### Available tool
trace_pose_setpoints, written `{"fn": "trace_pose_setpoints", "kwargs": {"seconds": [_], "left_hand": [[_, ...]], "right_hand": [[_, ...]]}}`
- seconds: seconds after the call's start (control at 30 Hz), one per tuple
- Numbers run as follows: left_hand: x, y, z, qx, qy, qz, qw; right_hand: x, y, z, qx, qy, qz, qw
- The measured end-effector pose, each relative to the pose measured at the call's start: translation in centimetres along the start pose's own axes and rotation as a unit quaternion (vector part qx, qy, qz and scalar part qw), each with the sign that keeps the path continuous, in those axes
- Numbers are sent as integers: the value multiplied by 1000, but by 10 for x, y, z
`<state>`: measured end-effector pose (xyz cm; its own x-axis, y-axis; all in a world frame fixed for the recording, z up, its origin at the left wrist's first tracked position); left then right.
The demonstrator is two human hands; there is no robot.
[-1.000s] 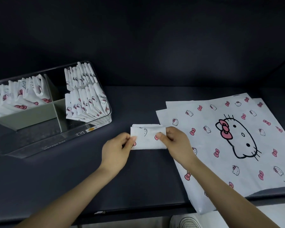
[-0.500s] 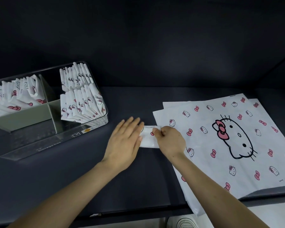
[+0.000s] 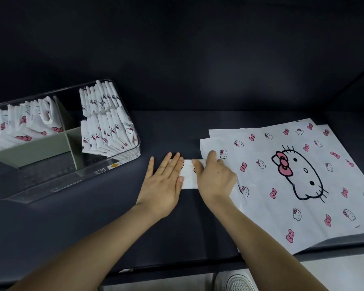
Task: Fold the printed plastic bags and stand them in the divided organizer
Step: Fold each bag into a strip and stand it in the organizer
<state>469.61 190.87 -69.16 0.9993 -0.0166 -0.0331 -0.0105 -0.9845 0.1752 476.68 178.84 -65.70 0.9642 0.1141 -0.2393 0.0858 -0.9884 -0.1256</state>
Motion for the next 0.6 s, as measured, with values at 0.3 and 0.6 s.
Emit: {"fn": "trace_pose_setpoints", "kwargs": {"seconds": [0.3, 0.6], "left_hand": [[0, 1, 0, 5, -6, -7, 1000], [-1, -1, 0, -4, -11, 0, 1000]], "right_hand": [[8, 5, 0, 126, -3, 35, 991], [-10, 17, -1, 323, -106, 27, 940]]}}
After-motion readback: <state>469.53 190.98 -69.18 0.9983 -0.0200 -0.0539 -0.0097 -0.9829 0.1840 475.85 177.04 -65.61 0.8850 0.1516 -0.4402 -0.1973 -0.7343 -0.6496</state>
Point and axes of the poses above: each hand's wrist, its own x-axis towards the middle knuckle, its own z-axis out of the palm, y = z × x, the point moved 4 cm from there along x, towards the middle knuckle, and after that the axes turned 10 degrees about -y, right-handed, at the moved point
